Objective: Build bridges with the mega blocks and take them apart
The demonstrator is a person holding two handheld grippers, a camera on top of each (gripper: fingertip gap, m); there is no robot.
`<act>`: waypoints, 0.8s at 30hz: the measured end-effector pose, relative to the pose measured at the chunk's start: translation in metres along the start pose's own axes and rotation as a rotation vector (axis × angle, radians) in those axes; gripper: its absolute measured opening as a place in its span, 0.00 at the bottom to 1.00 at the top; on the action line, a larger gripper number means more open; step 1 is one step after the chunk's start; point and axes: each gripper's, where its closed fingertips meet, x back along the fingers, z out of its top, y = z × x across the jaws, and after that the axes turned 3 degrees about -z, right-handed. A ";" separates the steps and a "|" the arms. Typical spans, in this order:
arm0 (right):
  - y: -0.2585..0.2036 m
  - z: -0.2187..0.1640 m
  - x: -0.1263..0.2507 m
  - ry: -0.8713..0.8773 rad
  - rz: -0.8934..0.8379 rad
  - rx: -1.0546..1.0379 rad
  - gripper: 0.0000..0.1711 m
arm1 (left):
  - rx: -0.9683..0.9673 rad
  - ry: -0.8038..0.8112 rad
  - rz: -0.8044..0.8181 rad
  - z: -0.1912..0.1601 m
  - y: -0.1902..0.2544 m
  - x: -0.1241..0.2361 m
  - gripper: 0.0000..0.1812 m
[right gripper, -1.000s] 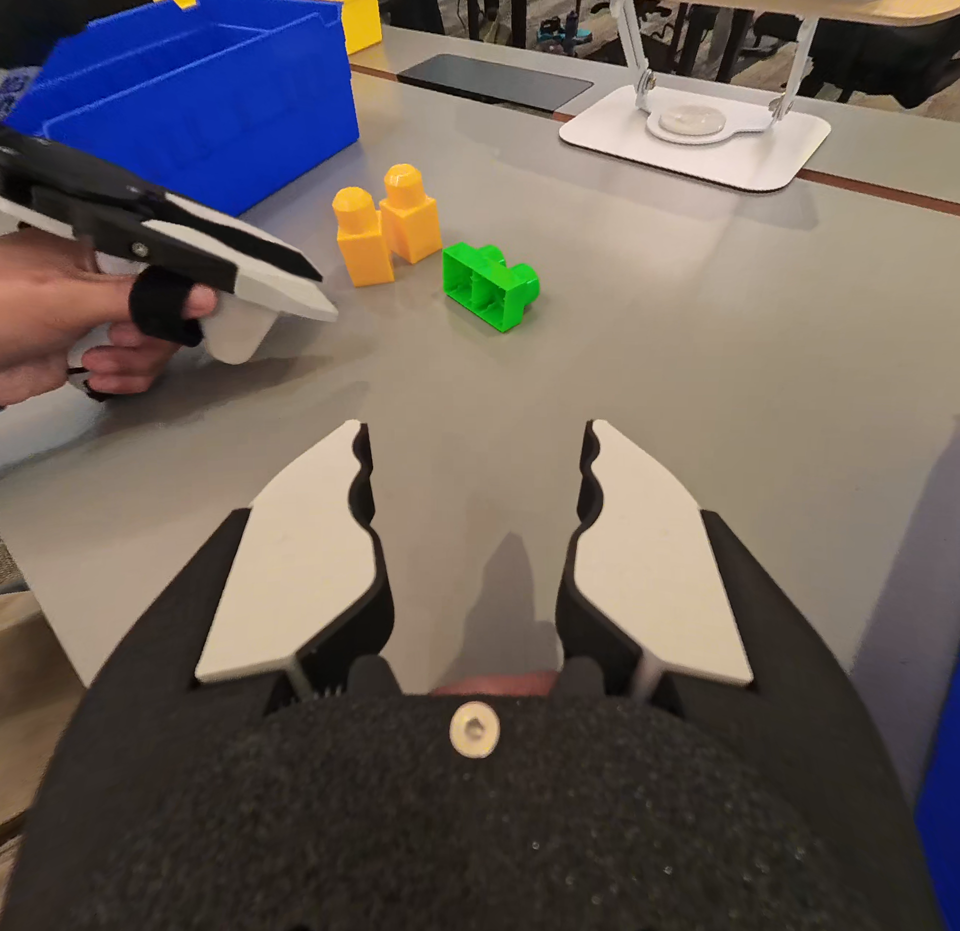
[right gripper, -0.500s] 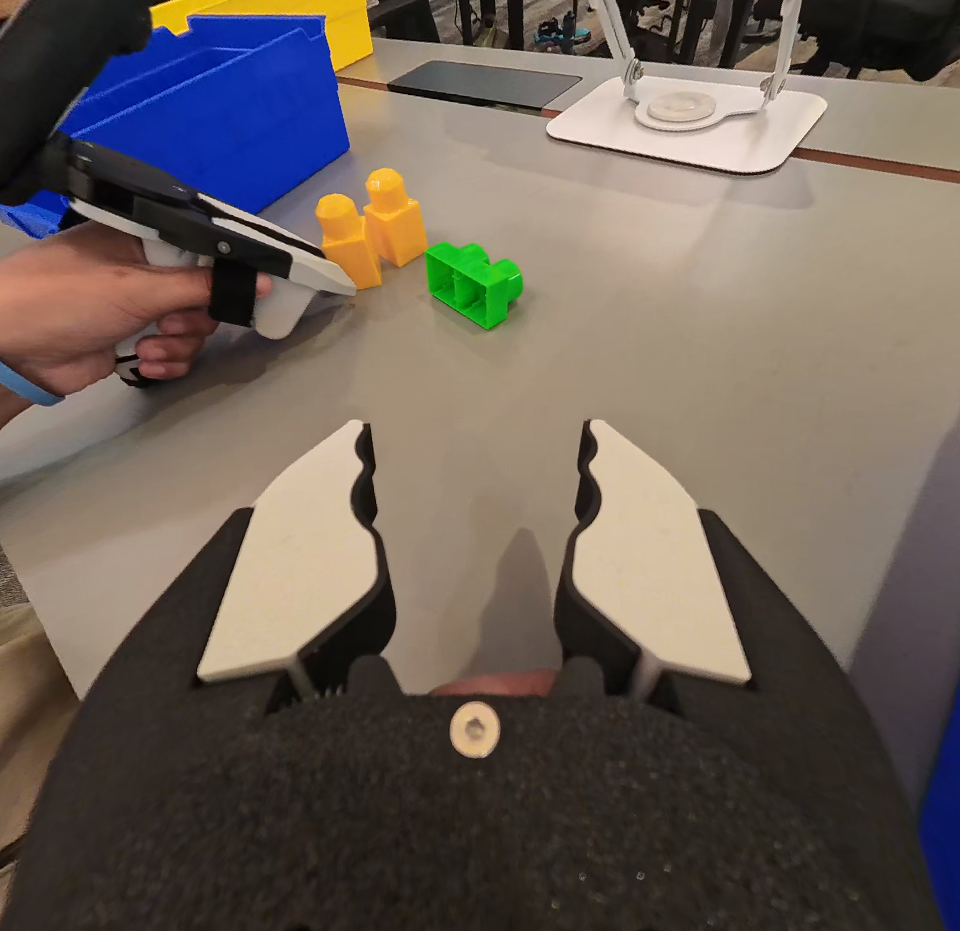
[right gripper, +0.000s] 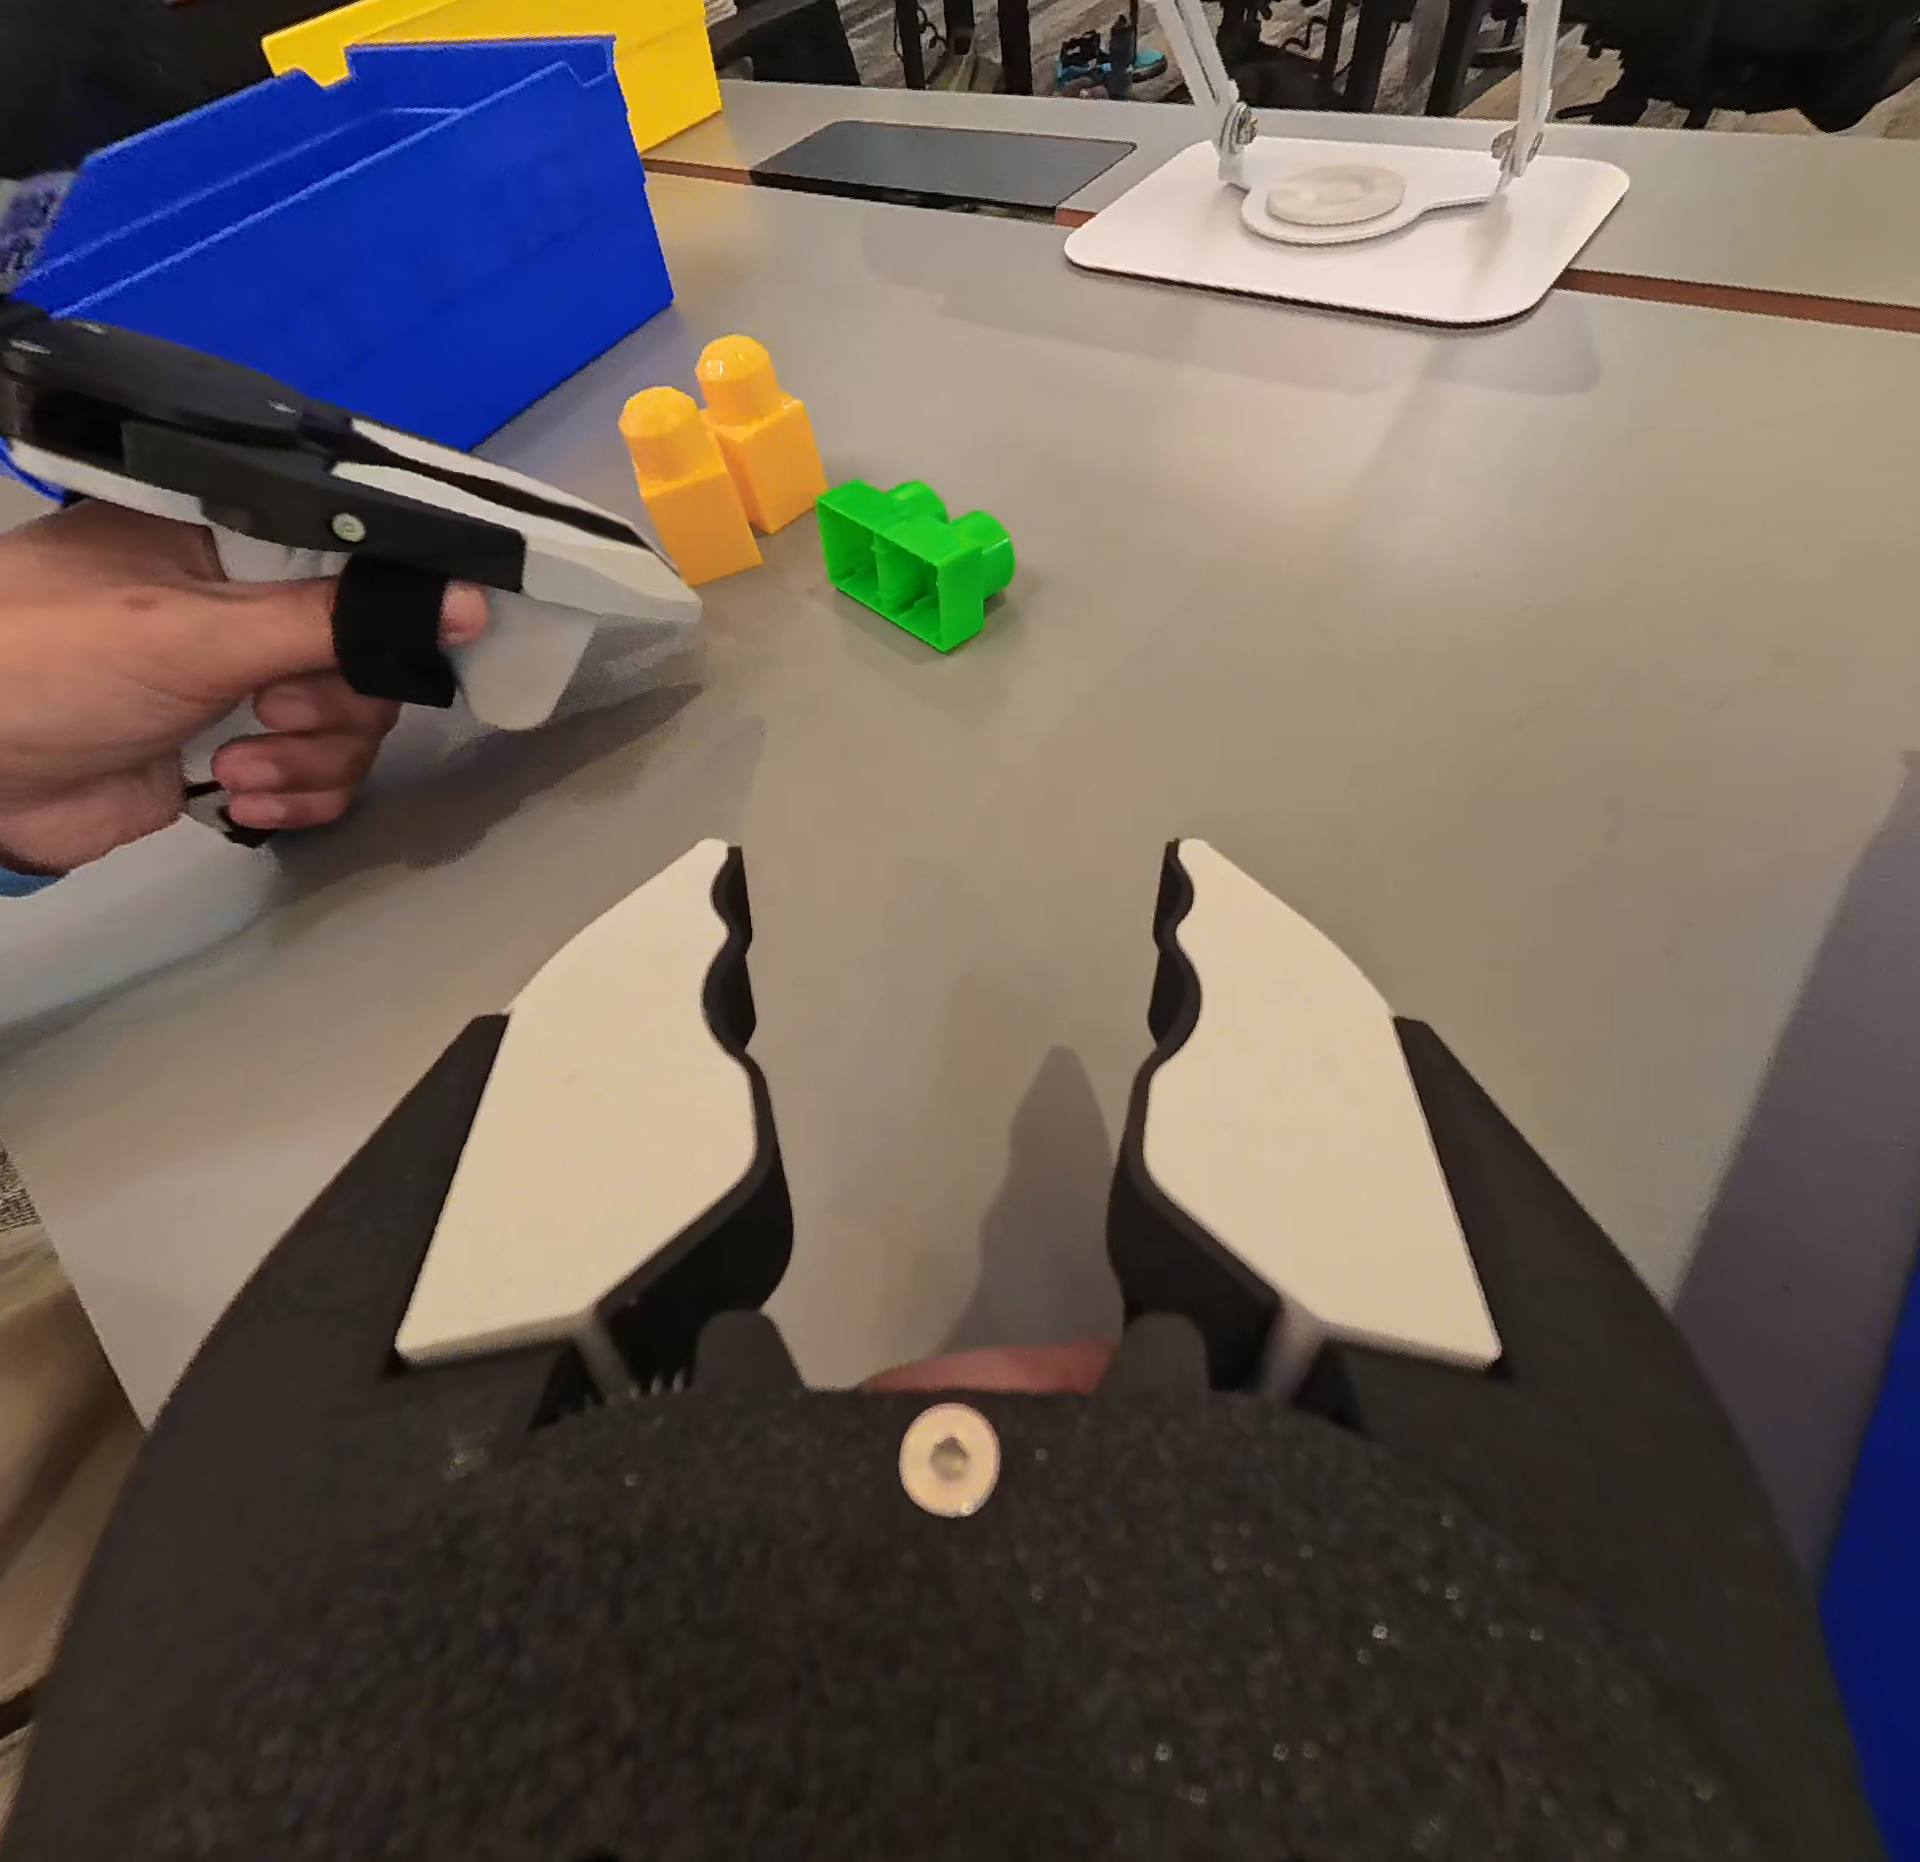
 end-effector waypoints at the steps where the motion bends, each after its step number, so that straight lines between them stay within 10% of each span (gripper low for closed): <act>1: 0.000 0.000 0.000 0.001 0.001 -0.003 0.44 | -0.008 0.001 0.007 0.002 0.000 -0.003 0.17; 24: 0.004 -0.004 0.002 -0.007 0.006 -0.008 0.43 | -0.030 0.033 0.108 0.002 0.000 0.009 0.25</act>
